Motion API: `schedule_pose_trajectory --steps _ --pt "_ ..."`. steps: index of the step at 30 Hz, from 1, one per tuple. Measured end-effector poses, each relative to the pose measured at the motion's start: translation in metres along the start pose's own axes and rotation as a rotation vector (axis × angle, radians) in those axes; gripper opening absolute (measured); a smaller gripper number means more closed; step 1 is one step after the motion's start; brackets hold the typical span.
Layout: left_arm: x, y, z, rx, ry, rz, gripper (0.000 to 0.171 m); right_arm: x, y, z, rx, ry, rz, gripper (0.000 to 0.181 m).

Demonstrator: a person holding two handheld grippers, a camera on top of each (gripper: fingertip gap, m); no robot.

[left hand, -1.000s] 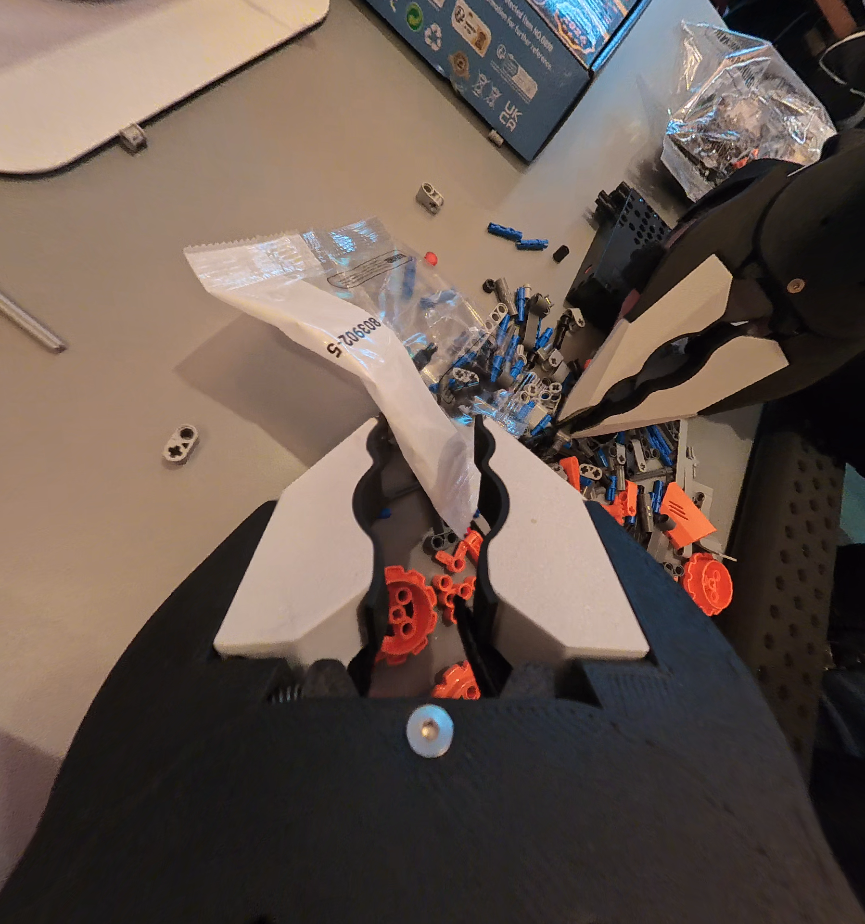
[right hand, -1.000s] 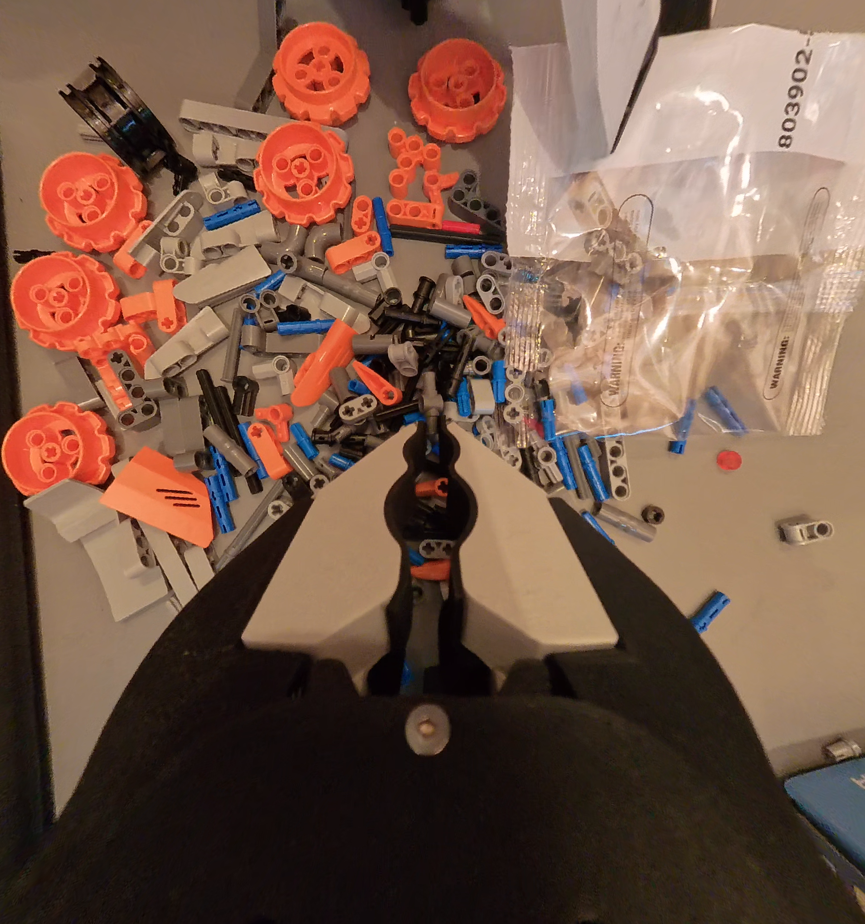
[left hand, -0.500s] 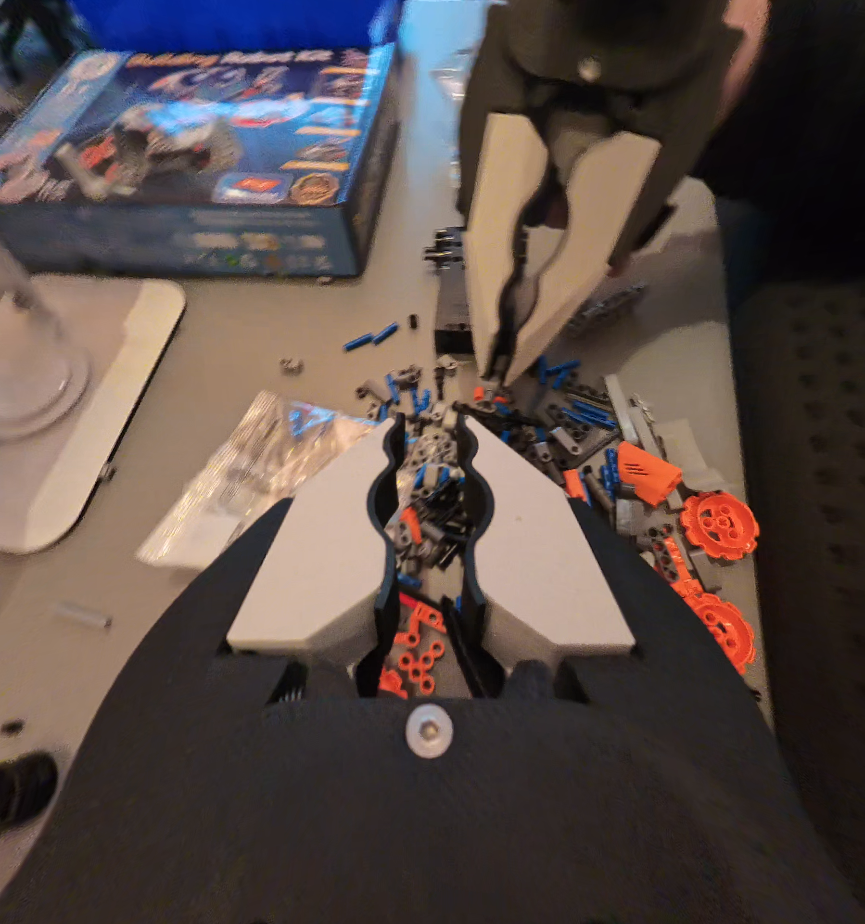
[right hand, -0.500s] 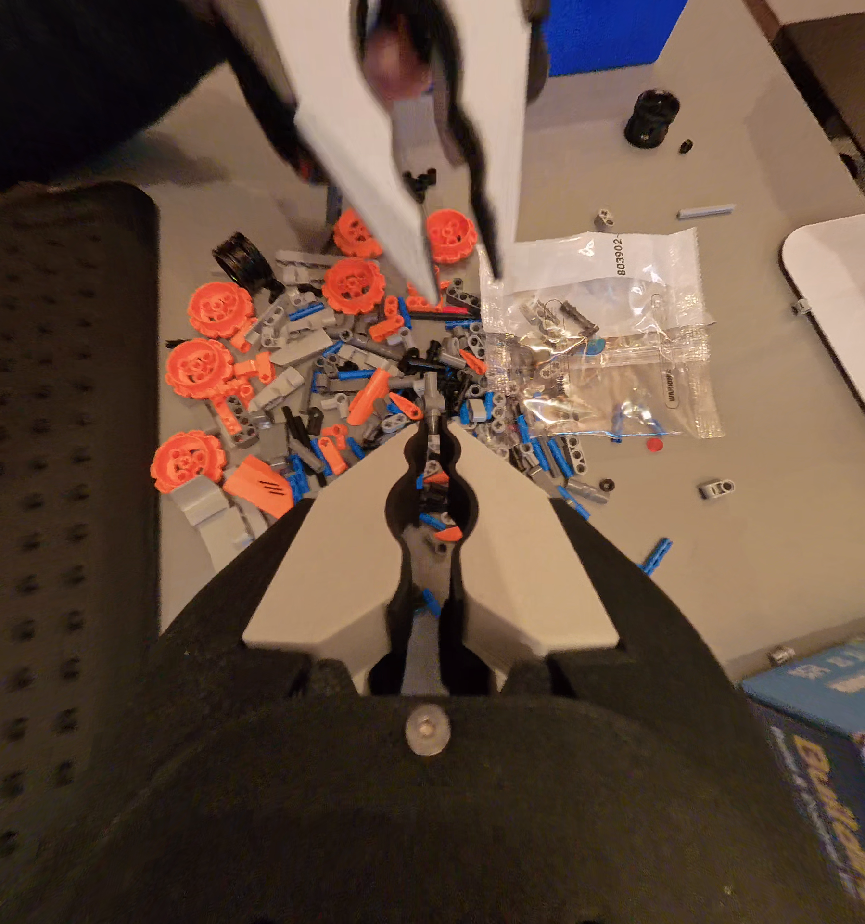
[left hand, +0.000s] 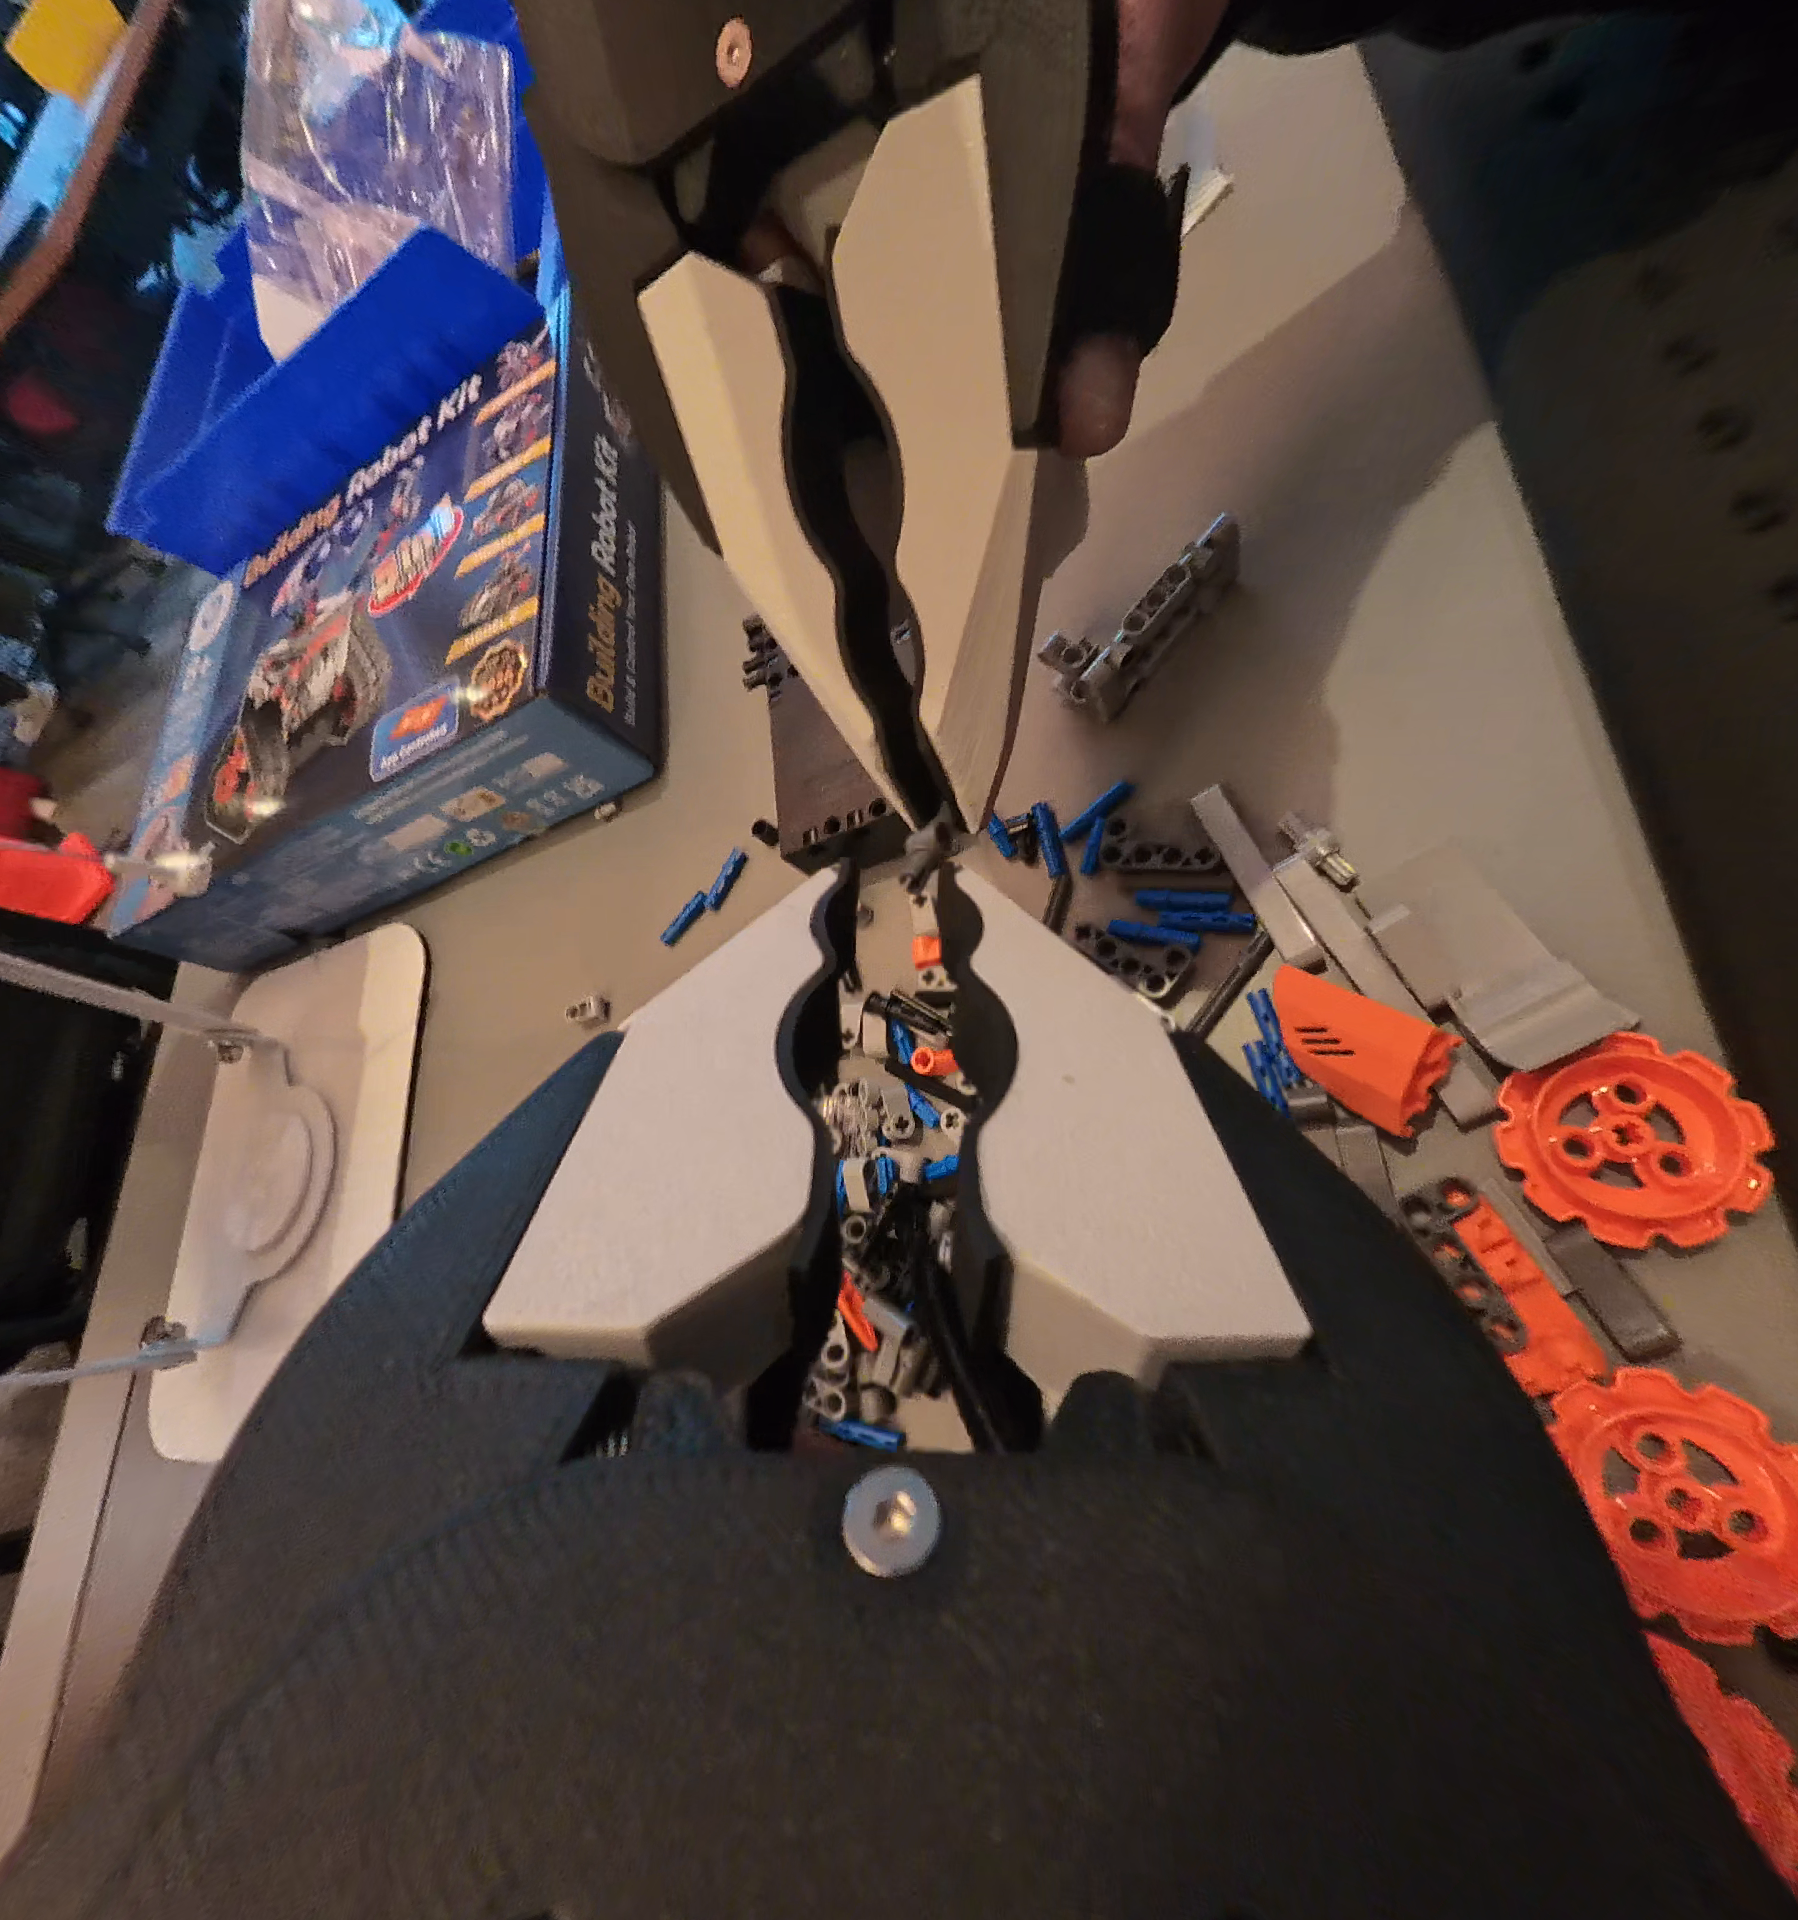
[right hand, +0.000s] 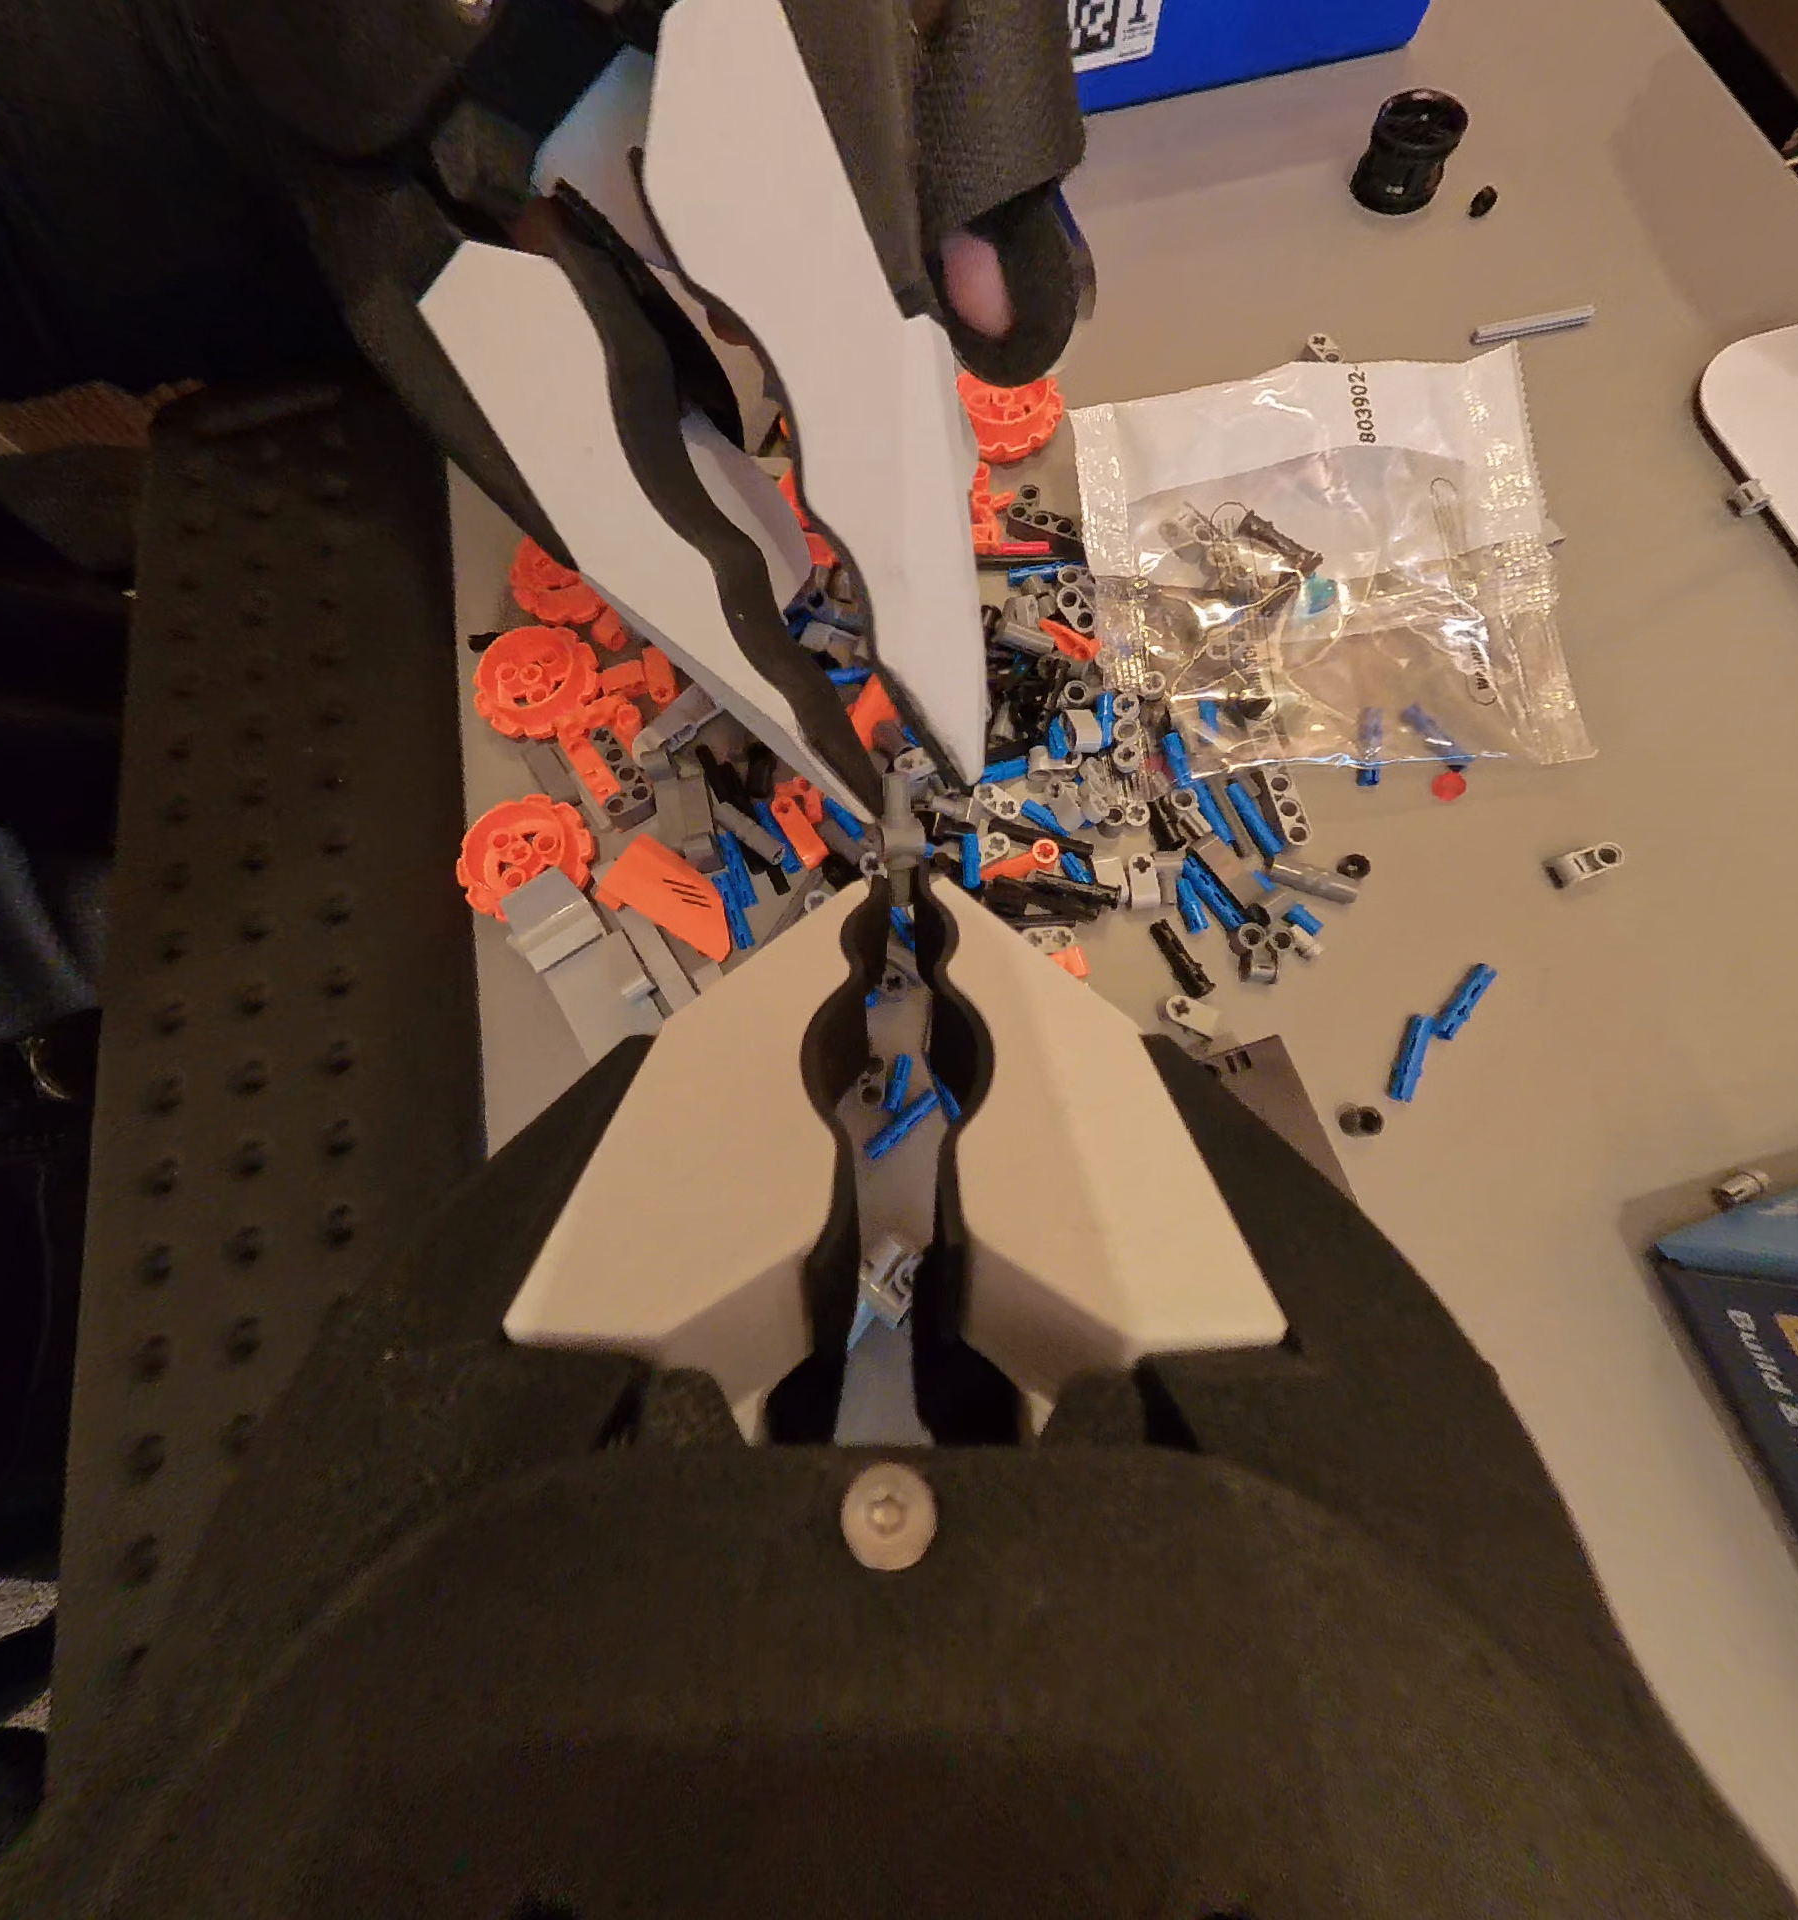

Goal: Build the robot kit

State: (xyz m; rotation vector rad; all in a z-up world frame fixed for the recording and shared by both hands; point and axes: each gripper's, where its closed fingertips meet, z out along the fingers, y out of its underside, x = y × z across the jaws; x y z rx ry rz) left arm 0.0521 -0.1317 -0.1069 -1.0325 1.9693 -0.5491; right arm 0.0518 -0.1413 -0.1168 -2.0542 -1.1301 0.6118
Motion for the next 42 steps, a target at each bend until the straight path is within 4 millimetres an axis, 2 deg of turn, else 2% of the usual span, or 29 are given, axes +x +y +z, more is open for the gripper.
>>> schedule_pose_trajectory --steps 2,7,13,19,24,27,33,42 --pt "0.002 -0.006 0.002 0.007 -0.011 0.035 0.005 0.000 0.001 -0.002 -0.005 0.007 0.004 0.002" --pt "0.001 -0.016 0.005 0.034 -0.038 0.044 0.004 0.001 0.002 -0.013 0.037 0.016 0.039 0.003" --pt "-0.009 -0.036 0.000 0.174 -0.069 -0.046 0.001 0.005 -0.012 -0.033 0.258 -0.013 0.179 0.004" --pt "-0.011 -0.042 0.001 0.230 -0.059 -0.081 0.000 0.006 -0.014 -0.039 0.337 -0.003 0.223 0.004" --pt "-0.010 -0.042 0.001 0.249 -0.037 -0.109 0.002 0.005 -0.011 -0.038 0.292 0.047 0.182 0.004" --pt "-0.008 -0.044 0.000 0.264 -0.007 -0.131 0.011 0.005 -0.009 -0.036 0.246 0.084 0.147 0.003" --pt "-0.008 -0.045 0.001 0.262 0.004 -0.146 0.005 0.002 -0.006 -0.036 0.201 0.122 0.110 0.002" --pt "-0.015 -0.065 0.006 0.274 0.023 -0.144 0.006 0.011 0.001 -0.061 0.126 0.261 0.065 0.003"
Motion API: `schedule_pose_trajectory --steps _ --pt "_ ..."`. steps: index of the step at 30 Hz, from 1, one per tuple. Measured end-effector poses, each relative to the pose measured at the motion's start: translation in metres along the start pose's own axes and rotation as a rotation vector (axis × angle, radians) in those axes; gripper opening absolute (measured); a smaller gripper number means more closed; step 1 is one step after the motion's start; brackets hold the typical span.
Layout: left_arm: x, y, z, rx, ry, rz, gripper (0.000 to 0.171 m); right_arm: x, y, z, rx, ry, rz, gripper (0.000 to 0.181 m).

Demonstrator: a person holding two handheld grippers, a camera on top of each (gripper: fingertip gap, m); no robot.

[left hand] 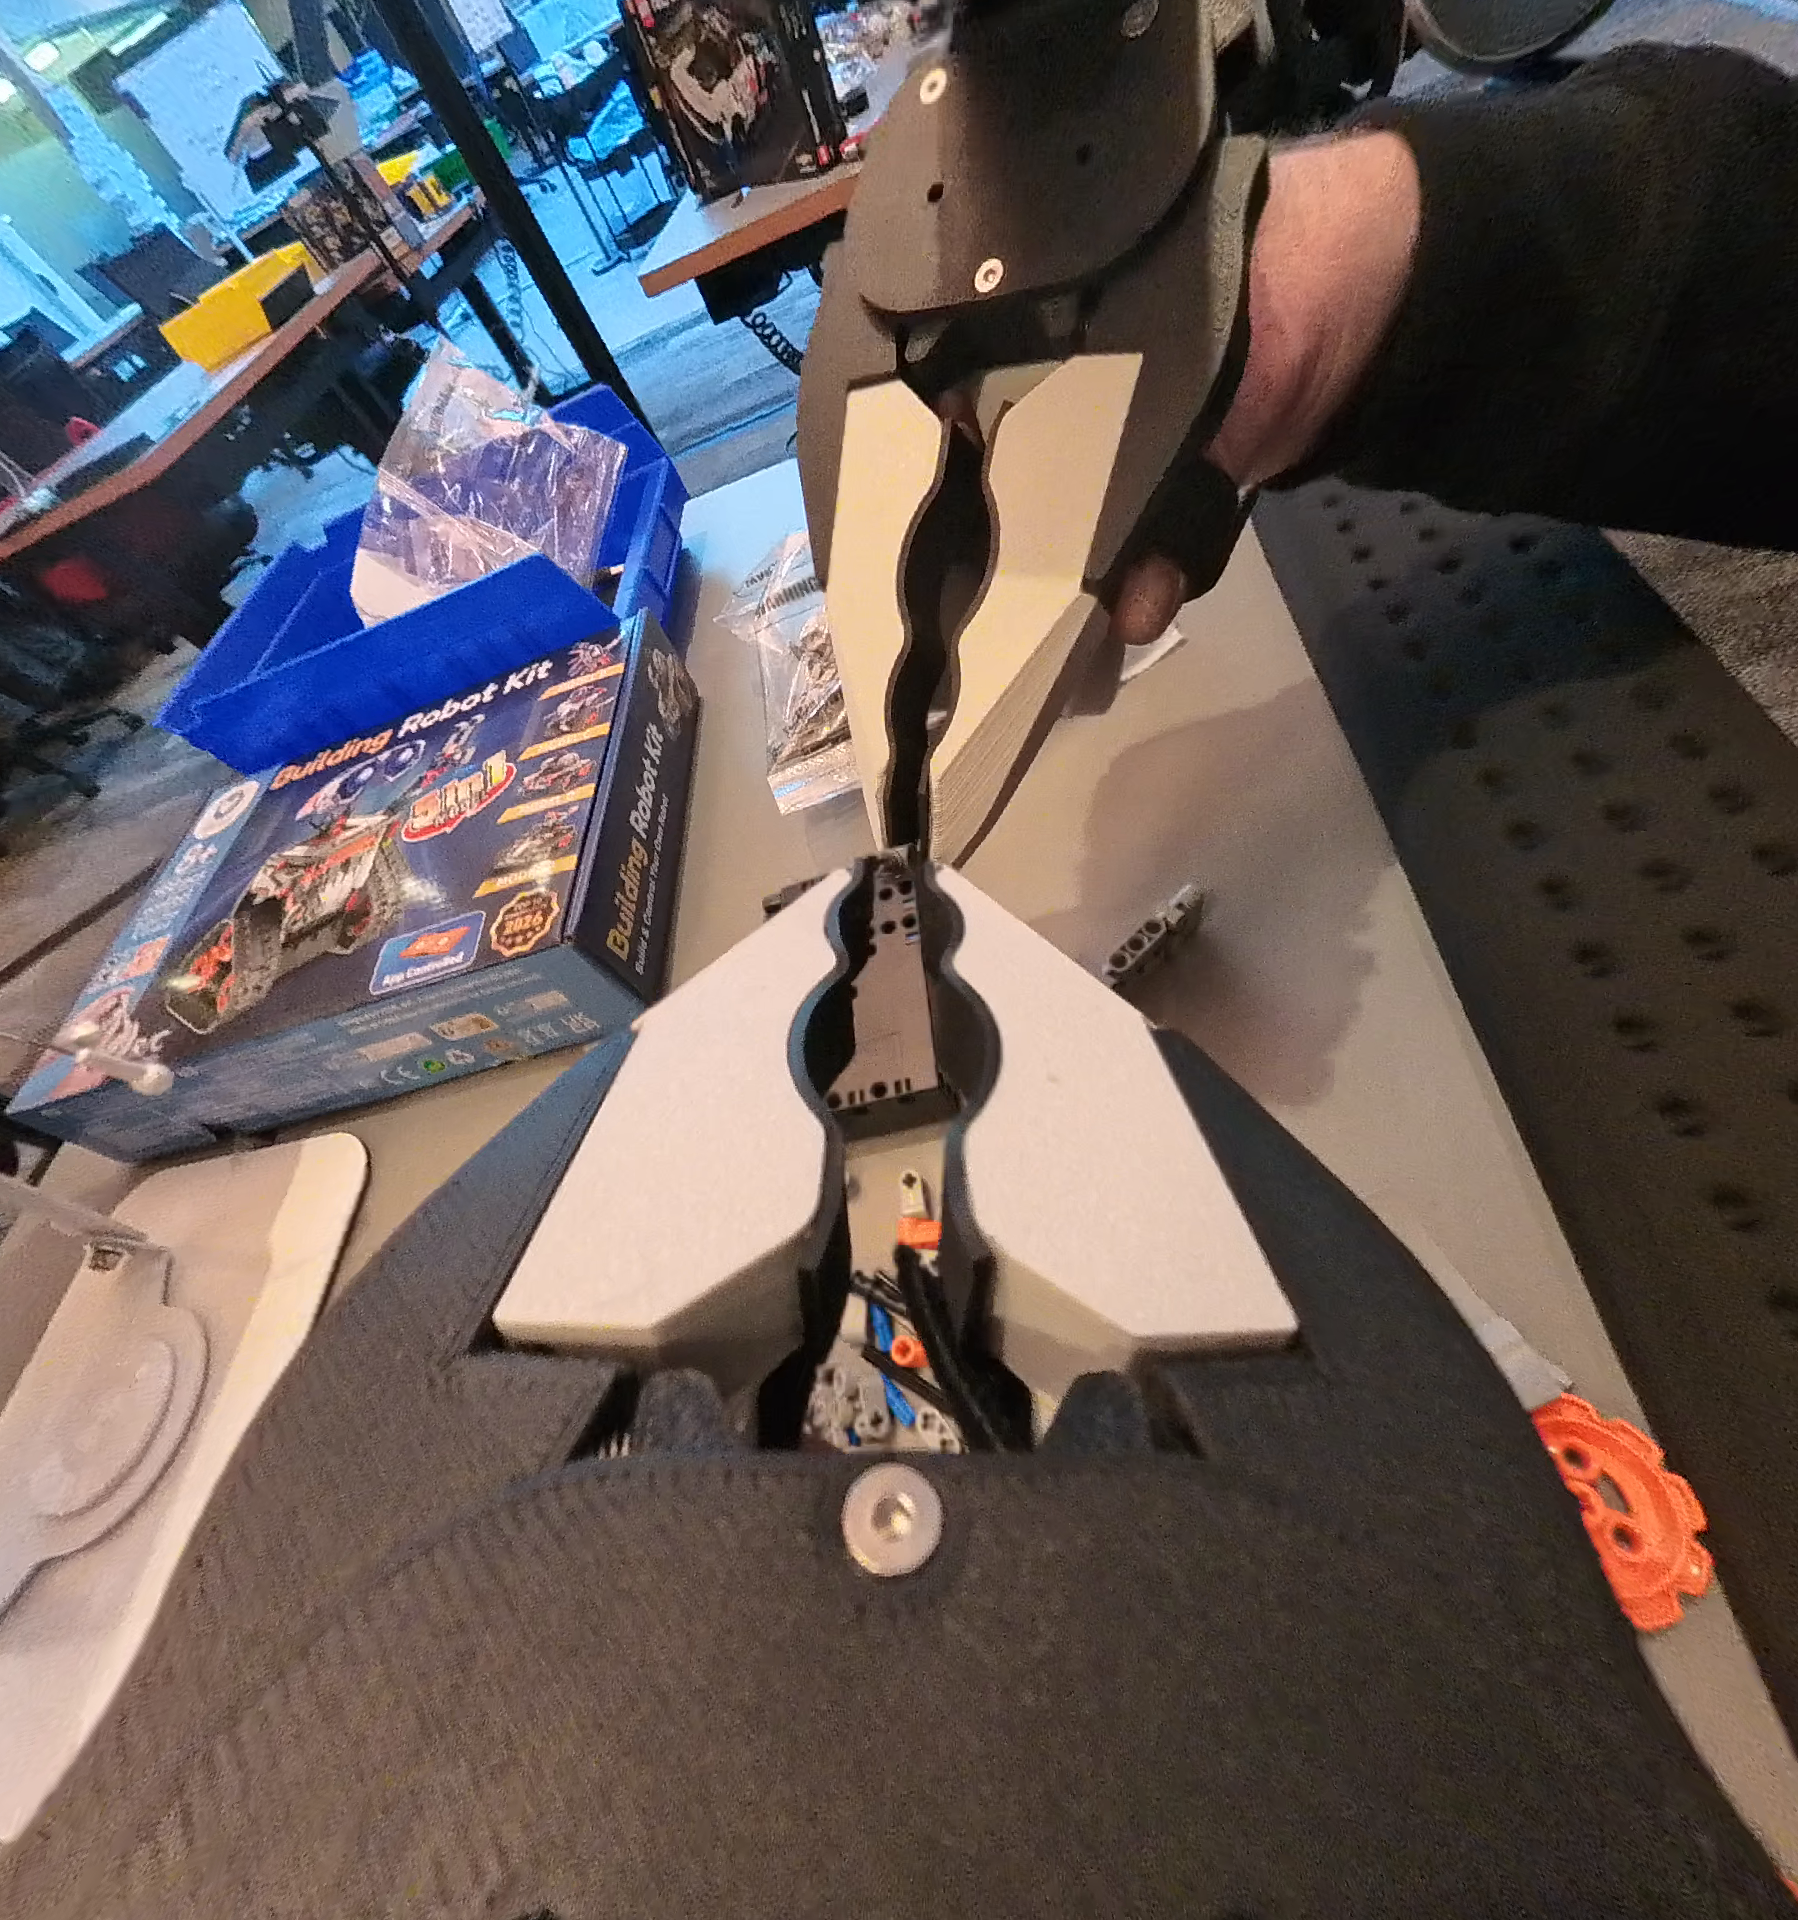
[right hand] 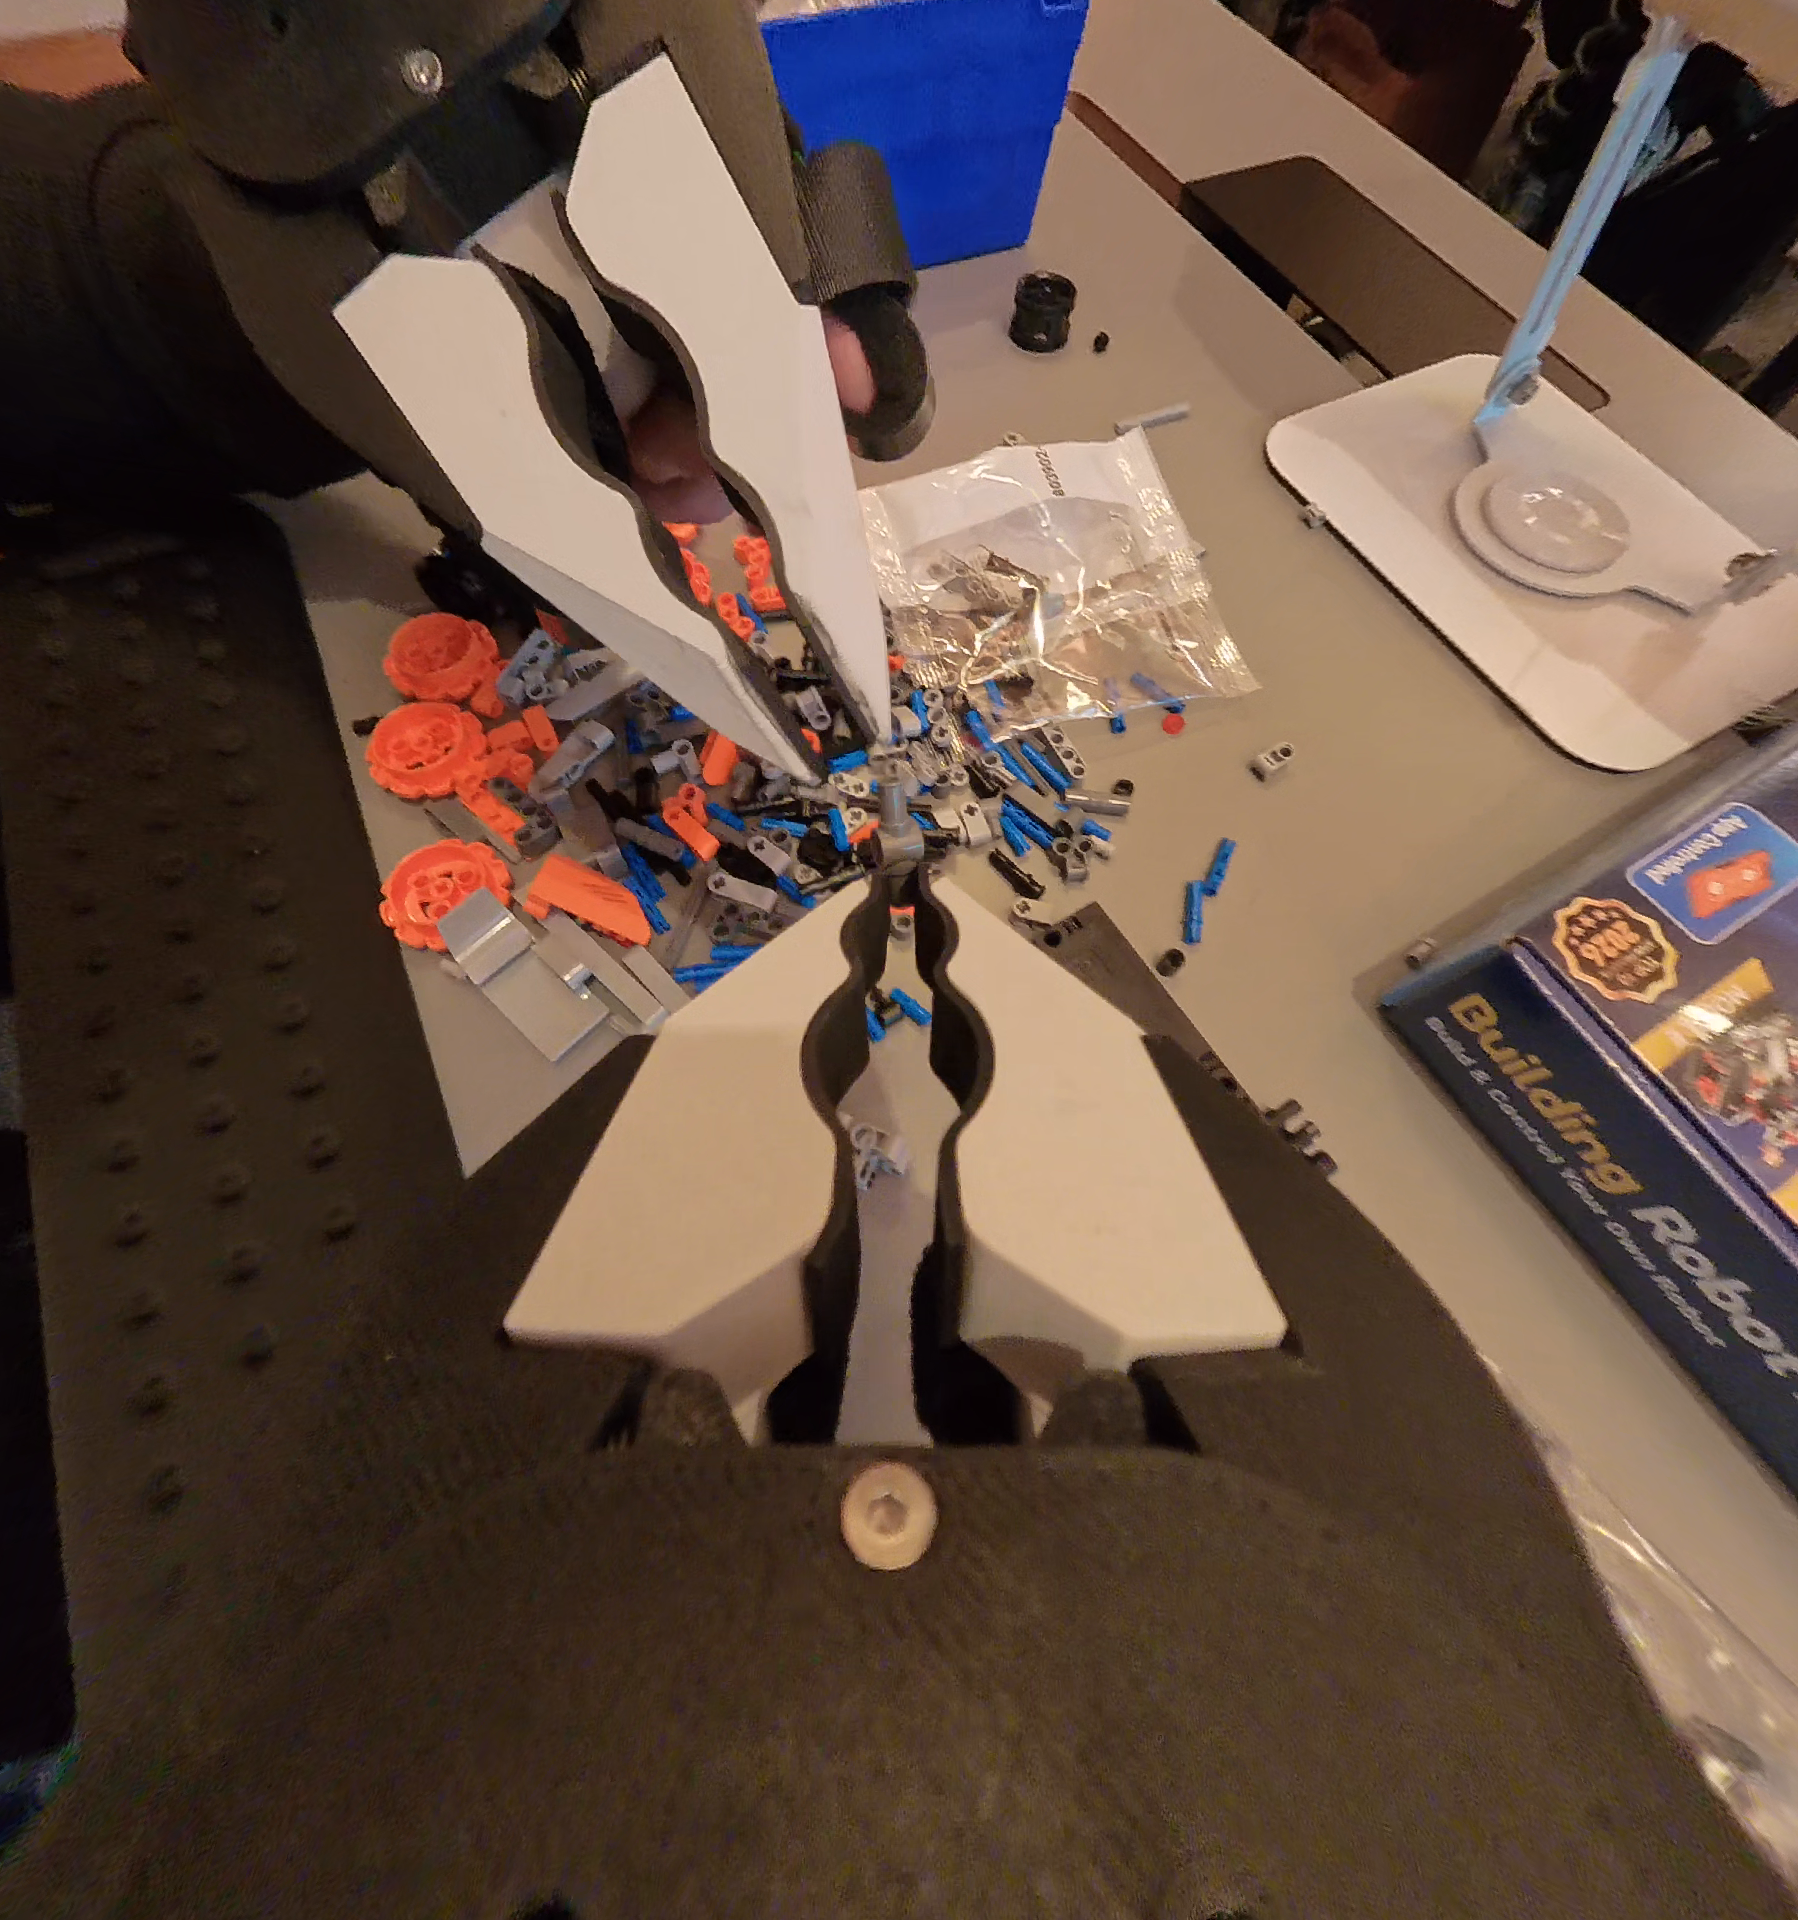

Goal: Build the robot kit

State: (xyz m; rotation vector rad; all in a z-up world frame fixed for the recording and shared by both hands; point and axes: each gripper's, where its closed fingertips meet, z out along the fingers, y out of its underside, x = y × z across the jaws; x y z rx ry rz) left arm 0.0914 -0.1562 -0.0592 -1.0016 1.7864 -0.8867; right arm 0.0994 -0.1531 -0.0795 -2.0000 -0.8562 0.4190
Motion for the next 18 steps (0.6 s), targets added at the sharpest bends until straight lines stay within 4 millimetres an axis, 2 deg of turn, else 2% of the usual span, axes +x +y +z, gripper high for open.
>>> schedule_pose_trajectory --steps 7,13,18 --pt "0.007 -0.007 0.006 0.022 0.039 -0.036 0.006 0.000 0.005 -0.012 0.017 0.025 0.019 0.002" --pt "0.014 -0.007 0.007 0.010 0.074 -0.076 0.005 -0.004 0.016 -0.014 0.014 0.049 0.028 0.002" --pt "0.020 -0.006 0.015 -0.032 0.062 -0.022 0.007 -0.011 0.020 -0.010 -0.037 0.070 -0.030 0.002"
